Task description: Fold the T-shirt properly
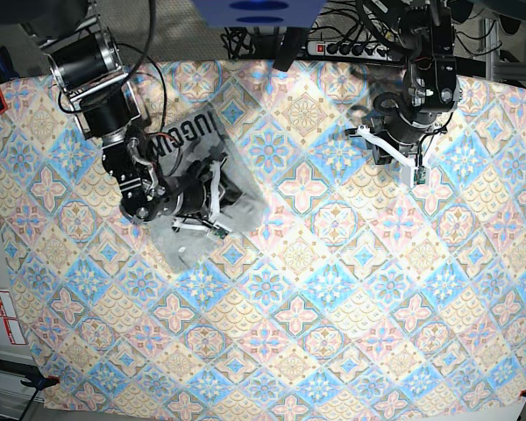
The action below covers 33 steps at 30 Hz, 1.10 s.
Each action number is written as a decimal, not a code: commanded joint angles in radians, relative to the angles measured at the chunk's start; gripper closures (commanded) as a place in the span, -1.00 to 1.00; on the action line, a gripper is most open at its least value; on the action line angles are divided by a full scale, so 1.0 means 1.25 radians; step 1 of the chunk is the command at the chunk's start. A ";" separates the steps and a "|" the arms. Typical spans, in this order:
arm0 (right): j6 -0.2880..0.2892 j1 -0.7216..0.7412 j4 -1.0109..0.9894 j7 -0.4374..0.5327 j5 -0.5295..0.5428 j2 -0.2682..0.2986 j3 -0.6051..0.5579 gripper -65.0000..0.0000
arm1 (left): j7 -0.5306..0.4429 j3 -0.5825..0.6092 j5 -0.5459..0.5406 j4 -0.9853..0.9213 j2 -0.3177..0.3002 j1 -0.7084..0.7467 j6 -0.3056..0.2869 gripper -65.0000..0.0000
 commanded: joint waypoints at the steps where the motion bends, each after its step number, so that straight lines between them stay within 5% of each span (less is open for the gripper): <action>1: -0.013 0.009 0.002 -0.025 -0.050 0.011 0.023 0.89 | -0.013 -0.002 -0.005 0.017 -0.005 -0.002 -0.002 1.00; 9: -0.013 0.060 -0.021 0.018 -0.171 0.033 0.123 0.89 | -0.013 -0.002 -0.005 0.017 -0.005 -0.002 -0.002 1.00; 19: -0.013 0.129 -0.149 0.108 -0.174 0.070 0.203 0.89 | -0.013 -0.002 -0.005 0.017 -0.005 -0.002 -0.002 1.00; 28: -0.013 0.129 -0.073 0.103 -0.170 0.068 0.204 0.89 | -0.013 -0.002 -0.005 0.017 -0.005 -0.002 -0.002 1.00; 33: -0.013 0.059 0.113 0.012 -0.167 0.068 0.215 0.89 | -0.013 -0.002 -0.005 0.017 -0.005 -0.002 -0.002 1.00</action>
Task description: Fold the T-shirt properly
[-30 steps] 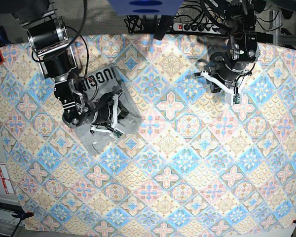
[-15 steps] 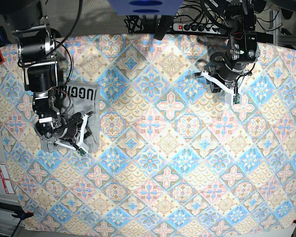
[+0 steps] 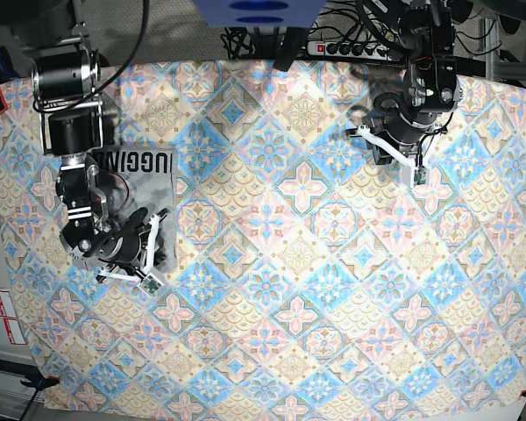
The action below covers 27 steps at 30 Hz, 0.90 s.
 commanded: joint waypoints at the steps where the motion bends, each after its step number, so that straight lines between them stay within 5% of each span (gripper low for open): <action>1: 0.002 -0.005 0.052 -0.005 0.009 0.008 0.024 0.89 | -0.013 -0.002 -0.004 0.017 -0.005 -0.002 -0.002 1.00; 13: 0.002 -0.323 0.456 -0.229 0.010 0.001 0.267 0.89 | -0.013 -0.002 -0.004 0.080 -0.016 0.063 -0.003 1.00; 24: 0.002 -0.609 0.601 -0.240 0.011 0.000 0.458 0.89 | -0.017 -0.053 -0.006 0.142 -0.033 0.236 -0.002 1.00; 27: 0.002 -0.679 0.601 -0.240 0.071 -0.019 0.523 0.89 | -0.020 -0.079 -0.007 0.145 -0.033 0.291 -0.002 1.00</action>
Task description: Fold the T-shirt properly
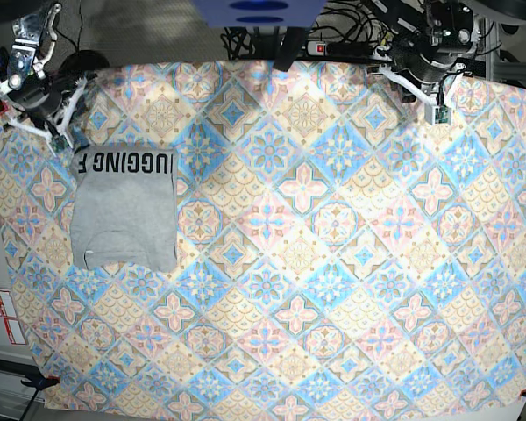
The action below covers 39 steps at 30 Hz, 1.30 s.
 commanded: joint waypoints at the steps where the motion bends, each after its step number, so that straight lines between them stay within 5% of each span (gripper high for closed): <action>1: 0.000 -0.024 0.013 0.009 0.040 0.003 0.031 0.89 | -0.006 -0.004 -0.007 0.021 -0.002 0.030 -0.002 1.00; 6: 0.000 -0.152 0.004 0.009 0.132 0.000 0.120 0.89 | -0.006 -0.007 -0.007 0.025 -0.002 0.112 -0.002 1.00; 15: 0.000 -0.300 -0.062 0.018 0.132 -0.055 0.126 0.89 | -0.011 -0.001 -0.006 -0.002 0.001 0.232 -0.002 1.00; 22: 0.000 -0.265 -0.356 0.031 0.132 -0.055 0.120 0.89 | -0.151 0.026 0.002 -0.254 0.000 0.194 -0.002 1.00; 27: 0.000 -0.170 -0.599 0.153 0.126 -0.049 0.118 0.89 | -0.237 0.127 0.003 -0.486 -0.005 0.107 0.001 1.00; 33: 0.000 -0.080 -0.819 0.322 -0.025 -0.051 0.062 0.89 | -0.405 0.231 0.005 -0.795 -0.005 -0.014 0.002 1.00; 39: 0.000 -0.003 -1.033 0.498 -0.081 -0.054 0.018 0.89 | -0.534 0.302 0.020 -1.030 0.000 -0.126 0.002 1.00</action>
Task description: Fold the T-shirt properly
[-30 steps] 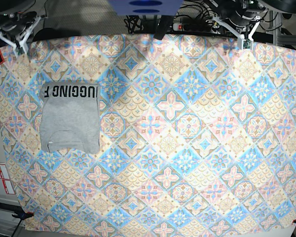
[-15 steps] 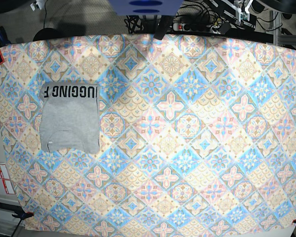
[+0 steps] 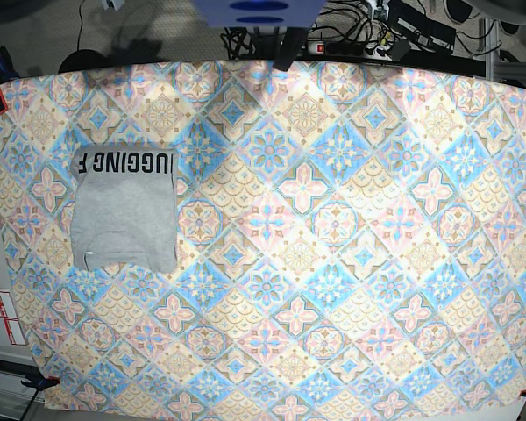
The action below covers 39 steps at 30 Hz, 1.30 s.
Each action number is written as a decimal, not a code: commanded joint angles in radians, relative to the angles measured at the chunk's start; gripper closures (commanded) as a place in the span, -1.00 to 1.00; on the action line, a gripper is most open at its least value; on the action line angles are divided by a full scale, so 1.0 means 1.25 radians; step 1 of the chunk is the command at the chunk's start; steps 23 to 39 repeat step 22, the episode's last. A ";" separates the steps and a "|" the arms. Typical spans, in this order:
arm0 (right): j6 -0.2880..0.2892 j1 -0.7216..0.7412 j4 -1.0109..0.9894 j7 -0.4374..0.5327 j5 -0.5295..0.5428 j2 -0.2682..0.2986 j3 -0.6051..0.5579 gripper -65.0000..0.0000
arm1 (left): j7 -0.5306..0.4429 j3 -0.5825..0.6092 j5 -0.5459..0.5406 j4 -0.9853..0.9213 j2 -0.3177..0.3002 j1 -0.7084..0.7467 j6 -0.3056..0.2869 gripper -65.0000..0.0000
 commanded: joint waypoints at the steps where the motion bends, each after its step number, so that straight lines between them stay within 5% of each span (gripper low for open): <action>1: 0.006 0.010 -0.021 0.026 0.002 0.010 0.001 0.89 | -0.017 0.013 -0.001 -0.036 -0.002 -0.011 0.002 1.00; 11: 0.006 0.100 -0.170 0.162 0.001 0.009 0.001 0.89 | -0.291 0.169 -0.001 -0.403 0.051 -0.198 0.002 1.00; 17: -0.048 0.140 -0.173 0.163 0.001 -0.038 0.001 0.89 | -0.303 0.178 -0.002 -0.406 0.052 -0.208 0.002 1.00; 22: -0.048 0.140 -0.169 0.166 0.001 -0.072 0.000 0.89 | -0.301 0.180 -0.005 -0.375 0.052 -0.212 0.002 1.00; 39: -0.048 0.140 -0.169 0.166 0.001 -0.072 0.000 0.89 | -0.301 0.180 -0.005 -0.375 0.052 -0.212 0.002 1.00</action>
